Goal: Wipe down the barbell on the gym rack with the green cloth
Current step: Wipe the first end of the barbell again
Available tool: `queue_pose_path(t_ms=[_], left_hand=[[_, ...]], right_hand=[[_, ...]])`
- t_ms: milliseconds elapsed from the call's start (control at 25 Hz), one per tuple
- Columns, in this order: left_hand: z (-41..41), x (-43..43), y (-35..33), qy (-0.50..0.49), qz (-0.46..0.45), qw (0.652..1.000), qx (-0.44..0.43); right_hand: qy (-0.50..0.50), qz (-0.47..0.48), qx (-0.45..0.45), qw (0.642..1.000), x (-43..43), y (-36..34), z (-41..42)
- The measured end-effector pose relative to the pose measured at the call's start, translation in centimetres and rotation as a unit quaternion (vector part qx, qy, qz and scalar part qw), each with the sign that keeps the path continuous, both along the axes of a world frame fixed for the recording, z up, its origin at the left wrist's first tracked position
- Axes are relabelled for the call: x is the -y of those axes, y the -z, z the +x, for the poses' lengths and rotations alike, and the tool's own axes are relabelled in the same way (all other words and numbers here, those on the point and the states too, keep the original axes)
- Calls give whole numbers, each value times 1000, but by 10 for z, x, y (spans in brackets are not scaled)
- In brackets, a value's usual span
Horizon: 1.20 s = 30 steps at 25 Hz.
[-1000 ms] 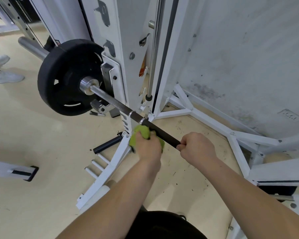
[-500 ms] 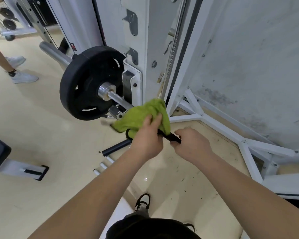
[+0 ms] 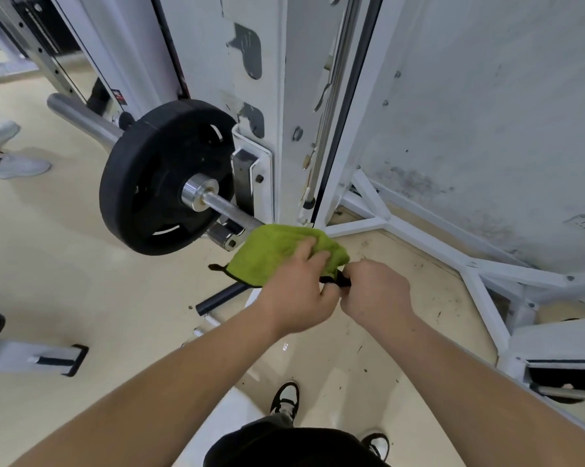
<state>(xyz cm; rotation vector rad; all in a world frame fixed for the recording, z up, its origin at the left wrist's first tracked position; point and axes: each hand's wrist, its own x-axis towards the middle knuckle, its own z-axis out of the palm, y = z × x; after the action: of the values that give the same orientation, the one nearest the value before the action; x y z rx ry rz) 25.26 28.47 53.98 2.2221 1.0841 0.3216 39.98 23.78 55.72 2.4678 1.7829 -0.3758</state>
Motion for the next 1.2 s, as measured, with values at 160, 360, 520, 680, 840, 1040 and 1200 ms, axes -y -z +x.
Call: queue_pose_path(t_ms=[160, 360, 520, 680, 840, 1040, 1200], left_hand=[[-17, -55, 1, -92, 44, 994, -35], [10, 4, 10, -24, 5, 997, 79], [-21, -47, 20, -115, 46, 991, 51], [-12, -9, 26, -140, 39, 982, 123], [-32, -46, 29, -93, 64, 989, 99], [0, 4, 23, -151, -14, 968, 198], [-25, -31, 30, -64, 20, 984, 164]], right_hand=[[4, -4, -3, 1000, -1, 2, 2], [18, -7, -4, 1000, -2, 0, 3], [22, -8, -24, 999, 0, 1, 6], [24, 2, -21, 999, 0, 3, 4], [23, -8, -24, 999, -2, -2, 6], [38, -9, -25, 999, -4, -4, 2], [44, -19, -35, 998, -2, -6, 3]])
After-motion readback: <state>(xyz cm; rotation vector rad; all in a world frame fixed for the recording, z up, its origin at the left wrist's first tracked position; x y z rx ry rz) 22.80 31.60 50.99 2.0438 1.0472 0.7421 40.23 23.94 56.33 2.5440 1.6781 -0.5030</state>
